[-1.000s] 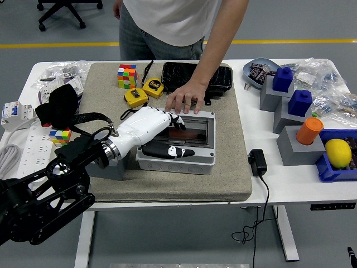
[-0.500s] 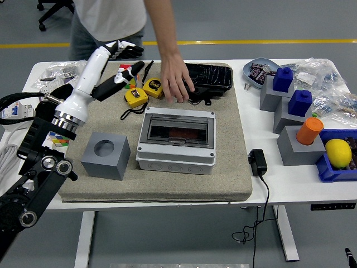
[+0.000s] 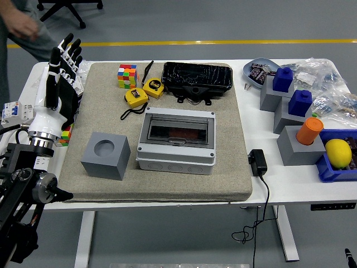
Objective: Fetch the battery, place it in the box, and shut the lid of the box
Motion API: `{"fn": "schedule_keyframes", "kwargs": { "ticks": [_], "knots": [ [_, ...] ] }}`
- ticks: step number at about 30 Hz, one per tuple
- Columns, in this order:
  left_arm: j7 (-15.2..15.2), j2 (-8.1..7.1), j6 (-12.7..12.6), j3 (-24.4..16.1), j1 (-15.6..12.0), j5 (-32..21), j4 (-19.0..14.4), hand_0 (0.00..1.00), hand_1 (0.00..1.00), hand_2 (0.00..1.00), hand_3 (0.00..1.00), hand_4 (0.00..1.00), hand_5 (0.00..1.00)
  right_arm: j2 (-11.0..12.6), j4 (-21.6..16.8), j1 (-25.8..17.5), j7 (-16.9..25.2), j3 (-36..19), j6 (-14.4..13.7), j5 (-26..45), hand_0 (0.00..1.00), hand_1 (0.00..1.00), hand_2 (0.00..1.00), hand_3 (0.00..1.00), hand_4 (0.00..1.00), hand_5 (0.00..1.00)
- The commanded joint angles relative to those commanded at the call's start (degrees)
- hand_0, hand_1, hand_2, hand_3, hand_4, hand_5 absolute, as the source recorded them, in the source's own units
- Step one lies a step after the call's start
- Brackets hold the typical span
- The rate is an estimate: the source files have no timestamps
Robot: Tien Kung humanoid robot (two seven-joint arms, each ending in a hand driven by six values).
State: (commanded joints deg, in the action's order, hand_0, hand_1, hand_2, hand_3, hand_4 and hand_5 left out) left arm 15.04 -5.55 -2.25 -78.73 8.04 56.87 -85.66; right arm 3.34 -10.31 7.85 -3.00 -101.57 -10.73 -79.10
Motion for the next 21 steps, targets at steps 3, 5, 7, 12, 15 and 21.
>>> {"fn": "schedule_keyframes", "kwargs": {
  "ticks": [3, 5, 7, 12, 15, 21],
  "knots": [
    [-0.91, 0.58, 2.25, 0.08, -1.14, -7.08, 0.07, 0.887, 0.88, 0.856, 0.821, 0.998, 0.998, -0.07, 0.0, 0.11, -0.01, 0.27, 0.3, 0.12, 0.814, 0.7, 0.693, 0.884, 0.998, 0.998],
    [-1.34, 0.79, 3.43, 0.1, -1.66, -12.29, 0.09, 0.887, 0.88, 0.856, 0.821, 0.998, 0.998, -0.16, 0.0, 0.03, -0.09, 0.43, 0.46, 0.14, 0.814, 0.7, 0.693, 0.884, 0.998, 0.998],
    [-2.4, 0.79, 5.93, 0.6, -2.17, -16.76, 0.37, 0.887, 0.88, 0.856, 0.821, 0.998, 0.998, -0.23, 0.0, -0.08, -0.48, 0.75, 0.7, 0.04, 0.814, 0.7, 0.693, 0.884, 0.998, 0.998],
    [-2.75, 0.61, 6.54, 0.87, -3.06, -28.68, 0.61, 0.789, 0.8, 0.776, 0.756, 0.998, 0.998, -0.12, 0.0, 0.04, -0.64, 2.13, 1.23, 0.43, 0.816, 0.708, 0.699, 0.878, 0.998, 0.998],
    [-2.83, 0.88, 6.34, 0.64, -3.4, -35.12, 0.55, 0.769, 0.785, 0.761, 0.737, 0.998, 0.998, -0.13, 0.0, 0.12, -0.86, 2.8, 1.41, 0.44, 0.817, 0.708, 0.699, 0.875, 0.998, 0.998],
    [-3.08, 1.37, 6.15, 0.79, -3.68, -36.14, 0.37, 0.759, 0.778, 0.754, 0.731, 0.998, 0.998, -0.1, 0.0, 0.01, -1.21, 4.13, 1.68, 0.69, 0.814, 0.703, 0.699, 0.874, 0.998, 0.998]
  ]
}}
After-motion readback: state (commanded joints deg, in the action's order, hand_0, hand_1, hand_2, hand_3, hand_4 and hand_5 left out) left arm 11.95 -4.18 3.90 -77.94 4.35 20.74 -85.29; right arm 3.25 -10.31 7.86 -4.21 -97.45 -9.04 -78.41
